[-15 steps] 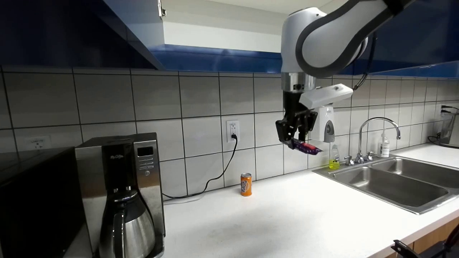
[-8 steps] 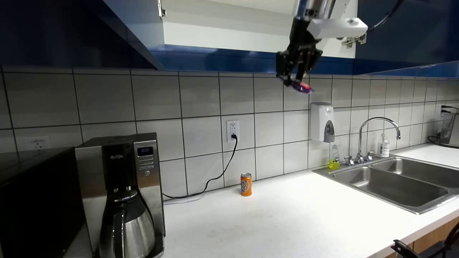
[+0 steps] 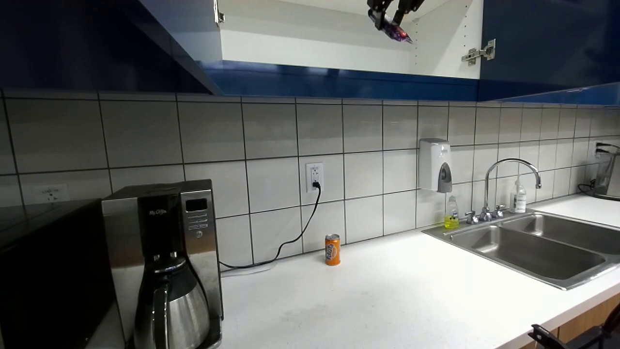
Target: Put the packet in the top cabinet
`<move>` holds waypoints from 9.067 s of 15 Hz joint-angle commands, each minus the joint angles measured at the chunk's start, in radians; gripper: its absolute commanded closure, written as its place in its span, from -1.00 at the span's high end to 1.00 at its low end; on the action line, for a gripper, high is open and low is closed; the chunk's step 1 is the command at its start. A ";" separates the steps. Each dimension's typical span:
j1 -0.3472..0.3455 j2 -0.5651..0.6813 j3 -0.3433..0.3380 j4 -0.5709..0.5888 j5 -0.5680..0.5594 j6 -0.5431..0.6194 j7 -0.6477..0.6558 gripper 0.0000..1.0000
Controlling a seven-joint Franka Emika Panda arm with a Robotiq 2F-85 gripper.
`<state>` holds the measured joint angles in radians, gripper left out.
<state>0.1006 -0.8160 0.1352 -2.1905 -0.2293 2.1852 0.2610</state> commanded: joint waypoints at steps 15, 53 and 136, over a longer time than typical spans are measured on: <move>-0.097 0.517 0.053 0.627 -0.018 -0.261 0.031 -0.66; -0.066 0.752 0.005 0.738 -0.066 -0.319 0.079 0.80; -0.055 0.004 -0.053 -0.573 0.165 -0.066 -0.066 1.00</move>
<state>0.0645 -0.8108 0.0655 -2.7660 -0.0802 2.1208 0.2083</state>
